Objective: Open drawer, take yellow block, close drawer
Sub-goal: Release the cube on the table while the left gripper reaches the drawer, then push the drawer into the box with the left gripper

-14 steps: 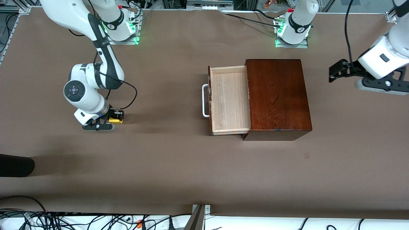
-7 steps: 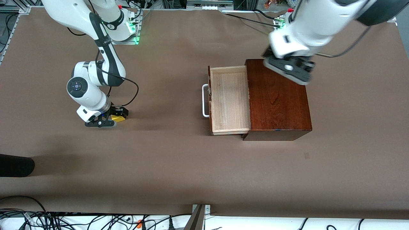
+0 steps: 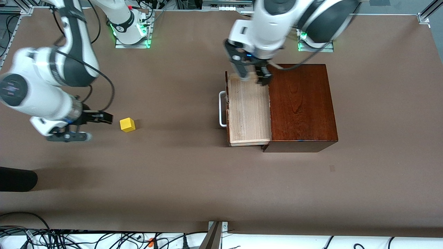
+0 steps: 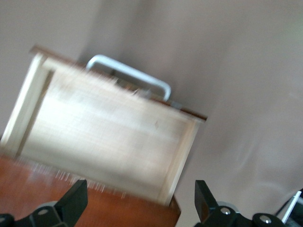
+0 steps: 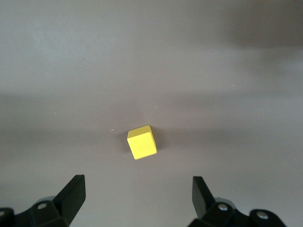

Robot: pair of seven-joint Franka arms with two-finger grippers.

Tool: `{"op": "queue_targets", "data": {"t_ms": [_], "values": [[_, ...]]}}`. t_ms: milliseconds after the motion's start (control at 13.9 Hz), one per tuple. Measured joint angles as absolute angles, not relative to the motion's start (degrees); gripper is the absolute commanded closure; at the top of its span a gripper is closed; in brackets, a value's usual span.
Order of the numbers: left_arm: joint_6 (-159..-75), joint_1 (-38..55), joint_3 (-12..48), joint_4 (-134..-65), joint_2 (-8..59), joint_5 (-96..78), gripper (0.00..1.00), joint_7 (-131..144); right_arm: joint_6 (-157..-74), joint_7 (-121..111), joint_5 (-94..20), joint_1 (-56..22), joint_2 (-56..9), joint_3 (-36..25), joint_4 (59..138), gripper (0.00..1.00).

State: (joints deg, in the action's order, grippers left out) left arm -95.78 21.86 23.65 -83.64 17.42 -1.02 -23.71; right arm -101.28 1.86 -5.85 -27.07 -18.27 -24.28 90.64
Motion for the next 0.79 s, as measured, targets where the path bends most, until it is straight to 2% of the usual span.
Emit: {"op": "queue_targets", "data": {"t_ms": [216, 361, 577, 794], "values": [[-102.71, 29.04, 23.66, -82.52, 23.06, 3.96, 0.00, -25.83, -93.38, 1.60, -5.85, -24.47, -18.05, -24.29, 82.30, 0.00], [-105.07, 32.98, 23.62, -79.68, 28.56, 9.06, 0.00, -26.37, -91.19, -0.61, -5.83, -16.91, -16.37, -17.70, 80.63, 0.00], [-107.48, 37.60, 23.29, -76.56, 35.86, 16.39, 0.00, -26.46, -88.51, -2.81, -4.69, -8.53, -11.82, -10.33, 81.94, 0.00], [-108.58, 38.05, 22.57, -75.71, 39.87, 19.42, 0.00, -27.07, -92.59, -2.87, -1.00, -2.12, -5.82, -2.53, 89.93, 0.00]]}}
